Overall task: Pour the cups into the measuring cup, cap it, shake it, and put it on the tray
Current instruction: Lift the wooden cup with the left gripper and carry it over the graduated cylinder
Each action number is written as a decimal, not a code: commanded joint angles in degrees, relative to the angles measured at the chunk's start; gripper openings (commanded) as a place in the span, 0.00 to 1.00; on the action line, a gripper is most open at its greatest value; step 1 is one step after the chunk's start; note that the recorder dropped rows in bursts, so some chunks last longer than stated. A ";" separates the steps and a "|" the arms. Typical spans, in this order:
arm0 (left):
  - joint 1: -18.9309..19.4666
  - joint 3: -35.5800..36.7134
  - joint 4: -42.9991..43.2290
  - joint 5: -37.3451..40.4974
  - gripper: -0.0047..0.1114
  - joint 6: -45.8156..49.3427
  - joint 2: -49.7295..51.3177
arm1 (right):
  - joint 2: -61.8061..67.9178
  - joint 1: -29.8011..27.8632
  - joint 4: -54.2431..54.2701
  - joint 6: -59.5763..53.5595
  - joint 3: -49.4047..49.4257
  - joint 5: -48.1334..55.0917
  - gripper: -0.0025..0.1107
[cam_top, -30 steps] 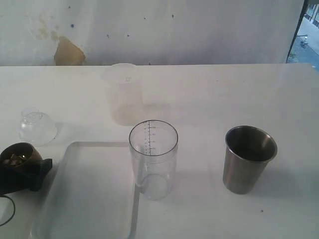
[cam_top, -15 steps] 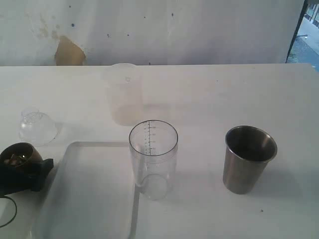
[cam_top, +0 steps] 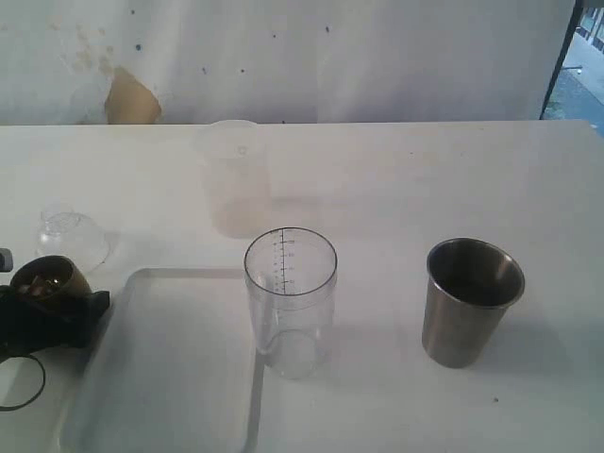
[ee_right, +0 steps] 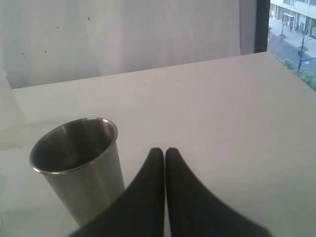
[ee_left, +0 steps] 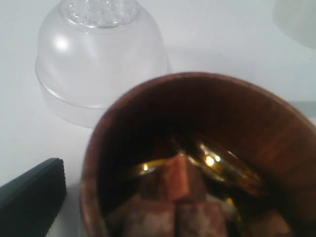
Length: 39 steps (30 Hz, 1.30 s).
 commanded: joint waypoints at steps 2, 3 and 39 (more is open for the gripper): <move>-0.15 -0.20 0.17 0.00 0.67 -1.16 0.14 | -0.15 0.02 -0.27 0.01 0.03 -0.52 0.02; -0.15 -0.20 0.27 0.22 0.61 -1.16 0.14 | -0.15 0.02 -0.27 0.01 0.03 -0.52 0.02; -0.15 -2.41 16.22 1.33 0.04 -6.95 -15.88 | -0.15 0.02 -0.27 0.01 0.03 -0.52 0.02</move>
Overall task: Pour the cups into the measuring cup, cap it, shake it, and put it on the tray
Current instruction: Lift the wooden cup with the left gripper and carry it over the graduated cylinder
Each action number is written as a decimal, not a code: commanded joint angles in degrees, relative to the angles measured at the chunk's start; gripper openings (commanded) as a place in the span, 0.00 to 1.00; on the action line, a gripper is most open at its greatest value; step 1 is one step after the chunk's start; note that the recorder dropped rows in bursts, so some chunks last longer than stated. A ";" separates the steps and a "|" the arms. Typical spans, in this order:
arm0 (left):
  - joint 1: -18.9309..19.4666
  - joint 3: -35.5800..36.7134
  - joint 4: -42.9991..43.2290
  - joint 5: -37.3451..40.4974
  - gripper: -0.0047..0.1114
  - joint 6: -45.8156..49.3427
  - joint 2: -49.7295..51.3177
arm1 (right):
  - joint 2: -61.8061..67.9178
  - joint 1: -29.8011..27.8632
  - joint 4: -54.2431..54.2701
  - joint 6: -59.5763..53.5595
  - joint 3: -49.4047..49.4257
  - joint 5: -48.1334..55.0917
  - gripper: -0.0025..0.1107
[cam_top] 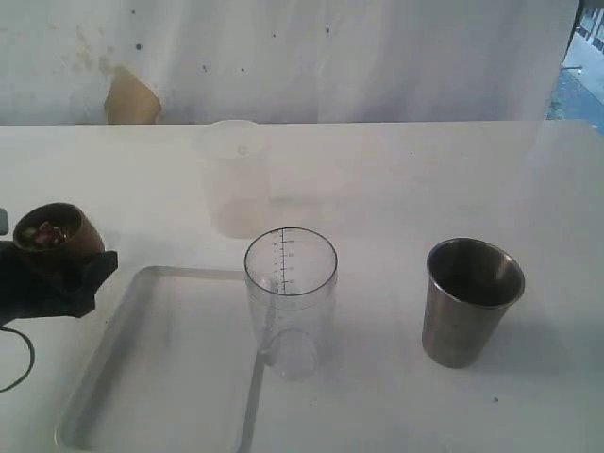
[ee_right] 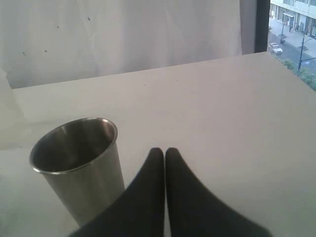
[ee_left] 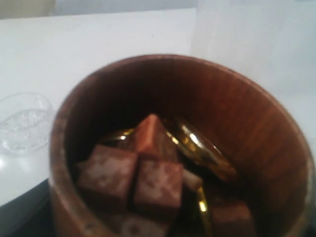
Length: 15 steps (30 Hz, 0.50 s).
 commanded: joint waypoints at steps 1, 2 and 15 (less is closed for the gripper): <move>-0.15 -2.90 4.19 0.32 0.04 -3.96 -3.27 | -0.15 0.02 -0.27 0.01 0.03 -0.52 0.02; -0.15 -4.17 5.34 1.08 0.04 -5.54 -3.96 | -0.15 0.02 -0.27 0.01 0.03 -0.52 0.02; -0.15 -17.27 22.70 7.59 0.04 -23.13 -5.24 | -0.15 0.02 -0.27 0.01 0.03 -0.52 0.02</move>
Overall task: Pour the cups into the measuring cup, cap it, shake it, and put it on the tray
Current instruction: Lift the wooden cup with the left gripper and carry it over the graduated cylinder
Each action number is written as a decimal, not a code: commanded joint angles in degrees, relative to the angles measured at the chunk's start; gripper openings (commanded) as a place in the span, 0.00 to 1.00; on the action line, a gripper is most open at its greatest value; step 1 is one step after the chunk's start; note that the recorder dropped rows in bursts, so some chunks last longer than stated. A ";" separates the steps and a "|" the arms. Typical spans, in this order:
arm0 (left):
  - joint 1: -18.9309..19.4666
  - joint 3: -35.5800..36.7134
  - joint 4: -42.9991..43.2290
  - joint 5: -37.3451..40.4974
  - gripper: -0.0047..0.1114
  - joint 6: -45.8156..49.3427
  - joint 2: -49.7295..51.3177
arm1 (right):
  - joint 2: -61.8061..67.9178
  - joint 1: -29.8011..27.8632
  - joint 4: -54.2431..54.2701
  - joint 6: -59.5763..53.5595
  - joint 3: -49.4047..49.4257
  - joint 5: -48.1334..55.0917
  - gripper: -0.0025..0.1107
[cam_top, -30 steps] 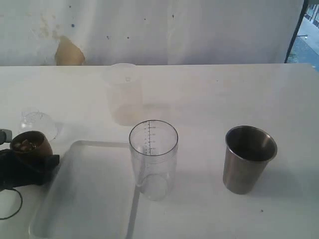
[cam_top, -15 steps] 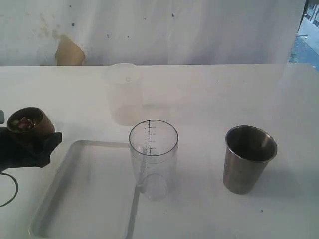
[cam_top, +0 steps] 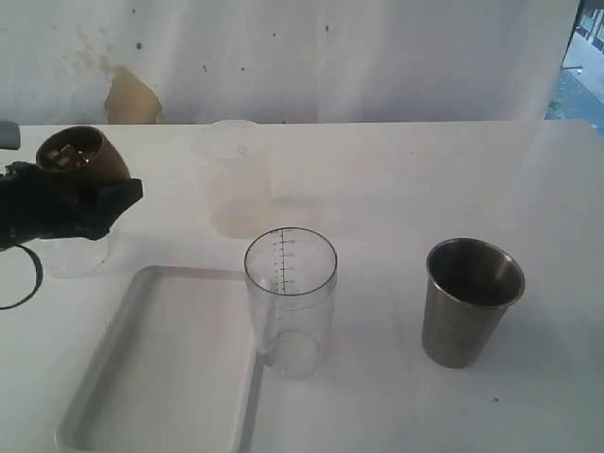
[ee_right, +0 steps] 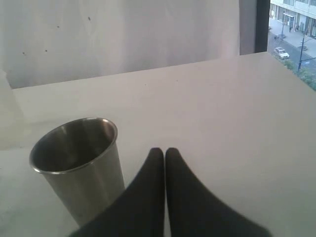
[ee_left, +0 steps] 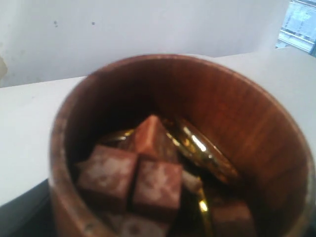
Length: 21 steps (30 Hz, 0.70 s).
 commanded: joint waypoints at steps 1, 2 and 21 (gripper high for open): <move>-0.15 -2.73 6.62 -0.03 0.04 -4.93 -0.66 | -0.15 0.02 -0.27 0.01 0.03 -0.52 0.02; -0.15 -3.01 8.05 -0.03 0.04 -5.84 -0.66 | -0.15 0.02 -0.27 0.01 0.03 -0.52 0.02; -12.26 -3.04 10.71 9.52 0.04 -7.09 -5.34 | -0.15 0.02 -0.27 0.01 0.03 -0.52 0.02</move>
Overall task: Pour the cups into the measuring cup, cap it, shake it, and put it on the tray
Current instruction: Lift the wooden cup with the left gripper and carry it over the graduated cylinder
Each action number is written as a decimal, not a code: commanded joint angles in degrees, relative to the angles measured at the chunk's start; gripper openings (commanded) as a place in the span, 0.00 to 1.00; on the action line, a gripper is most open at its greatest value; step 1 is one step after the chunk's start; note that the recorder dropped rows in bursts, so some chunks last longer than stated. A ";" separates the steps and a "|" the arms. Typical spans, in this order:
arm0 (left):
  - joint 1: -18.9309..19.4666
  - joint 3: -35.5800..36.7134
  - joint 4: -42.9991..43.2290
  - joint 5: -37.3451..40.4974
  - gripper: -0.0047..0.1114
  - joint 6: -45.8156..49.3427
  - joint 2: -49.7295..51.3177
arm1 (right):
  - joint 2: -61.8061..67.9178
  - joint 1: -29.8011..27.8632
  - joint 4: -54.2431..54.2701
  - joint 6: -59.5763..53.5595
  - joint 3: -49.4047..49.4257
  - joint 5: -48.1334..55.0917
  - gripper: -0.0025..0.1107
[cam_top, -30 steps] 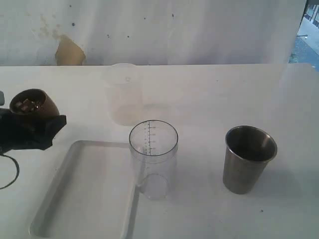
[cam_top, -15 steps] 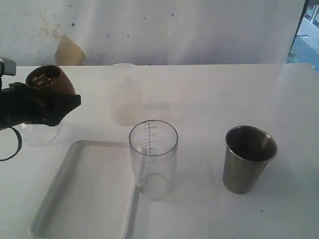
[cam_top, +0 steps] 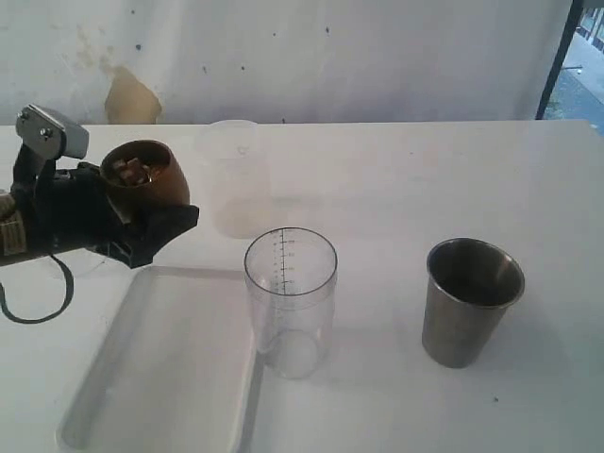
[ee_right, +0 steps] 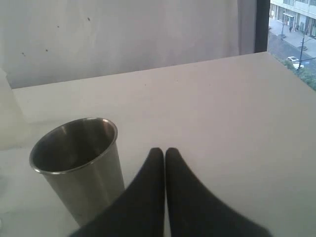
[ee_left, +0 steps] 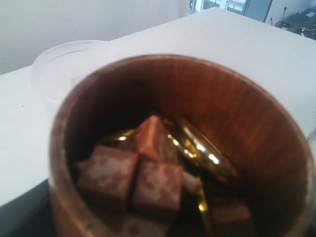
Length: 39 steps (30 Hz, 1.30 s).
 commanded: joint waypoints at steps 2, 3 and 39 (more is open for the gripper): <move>-3.90 -0.83 -0.87 5.87 0.04 -1.41 -3.14 | -0.15 0.02 -0.27 0.01 0.03 -0.52 0.02; -4.90 -1.73 -0.41 8.89 0.04 -2.45 -3.52 | -0.15 0.02 -0.27 0.01 0.03 -0.52 0.02; -13.79 -15.19 -0.27 9.65 0.04 2.83 1.61 | -0.15 0.02 -0.27 0.01 0.03 -0.52 0.02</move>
